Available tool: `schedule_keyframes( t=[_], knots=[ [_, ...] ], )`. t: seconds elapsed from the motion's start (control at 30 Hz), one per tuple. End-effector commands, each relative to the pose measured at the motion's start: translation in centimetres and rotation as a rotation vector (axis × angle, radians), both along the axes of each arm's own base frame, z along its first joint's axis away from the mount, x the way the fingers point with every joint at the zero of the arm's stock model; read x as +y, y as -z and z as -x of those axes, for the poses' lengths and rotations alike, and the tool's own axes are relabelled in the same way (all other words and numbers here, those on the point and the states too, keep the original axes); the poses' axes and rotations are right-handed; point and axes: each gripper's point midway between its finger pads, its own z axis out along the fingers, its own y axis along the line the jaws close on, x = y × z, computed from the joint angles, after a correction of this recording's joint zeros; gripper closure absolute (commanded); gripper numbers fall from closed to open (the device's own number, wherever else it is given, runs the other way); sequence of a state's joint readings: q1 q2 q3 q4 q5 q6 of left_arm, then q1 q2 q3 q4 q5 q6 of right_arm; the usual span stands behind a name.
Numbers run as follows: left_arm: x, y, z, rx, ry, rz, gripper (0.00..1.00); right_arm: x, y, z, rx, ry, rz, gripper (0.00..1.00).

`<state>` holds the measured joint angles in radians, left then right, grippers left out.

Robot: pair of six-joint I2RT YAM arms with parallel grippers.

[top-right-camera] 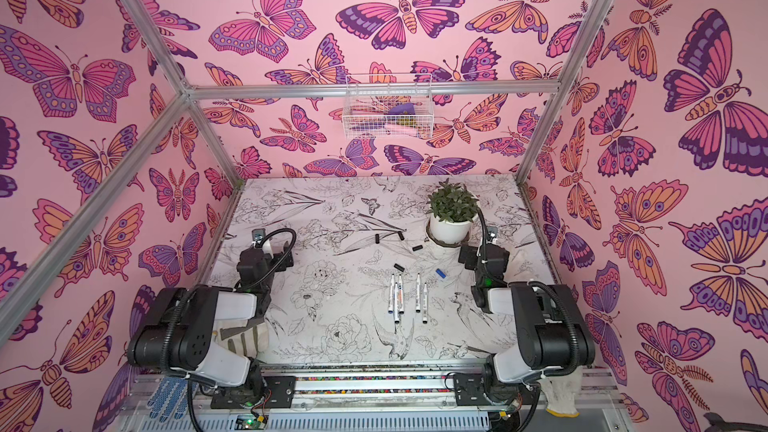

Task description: Insert the pens into the pen caps

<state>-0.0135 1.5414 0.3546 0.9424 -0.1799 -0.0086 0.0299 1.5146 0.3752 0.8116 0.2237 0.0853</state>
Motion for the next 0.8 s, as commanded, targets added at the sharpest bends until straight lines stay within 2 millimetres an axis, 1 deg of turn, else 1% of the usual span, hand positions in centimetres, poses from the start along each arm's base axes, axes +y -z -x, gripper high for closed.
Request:
schedule_keyframes(
  t=[0.0,0.13,0.17,0.23,0.27,0.3,0.33,0.37,0.4,0.47,0.5,0.53,0.6,0.63,0.67,0.73,0.77],
  knots=[
    [-0.2,0.3,-0.1,0.008,0.013,-0.003,0.01,-0.1,-1.4,-0.6,-0.042,0.011,-0.007,0.01],
    [-0.3,0.3,-0.1,0.011,0.015,-0.002,0.01,0.0,-1.3,-0.6,-0.034,0.006,-0.003,0.01],
    [-0.7,0.1,-0.2,0.01,0.045,-0.007,0.01,0.1,-1.3,-0.6,-0.038,0.002,-0.003,0.01],
    [-2.2,-0.9,-0.8,0.095,0.126,-0.017,0.01,1.0,-2.0,-1.3,-0.034,-0.059,-0.003,0.09],
    [-2.2,-1.9,-1.2,0.163,0.11,-0.022,0.01,1.8,-2.8,-1.7,0.012,-0.108,-0.005,0.11],
    [-1.8,-3.0,-1.5,0.192,0.066,-0.006,0.01,1.8,-3.8,-1.8,0.051,-0.11,-0.004,0.14],
    [-1.7,-4.1,-1.9,0.202,0.041,0.021,0.01,1.4,-5.2,-1.9,0.087,-0.08,-0.008,0.17],
    [-1.9,-4.8,-2.0,0.196,0.038,0.017,0.01,0.9,-6.6,-2.0,0.085,-0.044,-0.018,0.2],
    [-2.6,-5.7,-2.1,0.174,0.026,-0.011,0.01,0.6,-7.7,-2.0,0.073,-0.018,-0.026,0.26],
    [-4.3,-7.0,-2.1,0.133,0.009,-0.059,0.01,0.1,-9.3,-1.4,0.03,0.047,-0.09,0.27],
    [-5.6,-7.2,-2.0,0.134,0.023,-0.063,0.01,0.0,-10.0,-1.0,0.008,0.069,-0.13,0.27],
    [-7.7,-7.3,-1.8,0.148,0.062,-0.068,0.01,0.1,-10.4,-0.5,0.001,0.081,-0.175,0.27],
    [-12.4,-6.7,-0.9,0.194,0.184,-0.089,0.01,0.4,-10.8,0.4,0.0,0.085,-0.221,0.28],
    [-15.4,-6.2,-0.1,0.217,0.265,-0.096,0.01,0.6,-11.0,0.9,0.002,0.085,-0.227,0.28],
    [-17.7,-5.8,0.6,0.238,0.331,-0.096,0.01,0.6,-11.2,1.3,0.001,0.088,-0.226,0.28],
    [-23.0,-4.3,3.2,0.296,0.492,-0.073,0.01,0.4,-11.3,2.1,0.01,0.1,-0.222,0.28],
    [-25.1,-3.6,4.4,0.322,0.572,-0.068,0.01,0.5,-11.4,2.3,0.015,0.093,-0.214,0.28]
  ],
)
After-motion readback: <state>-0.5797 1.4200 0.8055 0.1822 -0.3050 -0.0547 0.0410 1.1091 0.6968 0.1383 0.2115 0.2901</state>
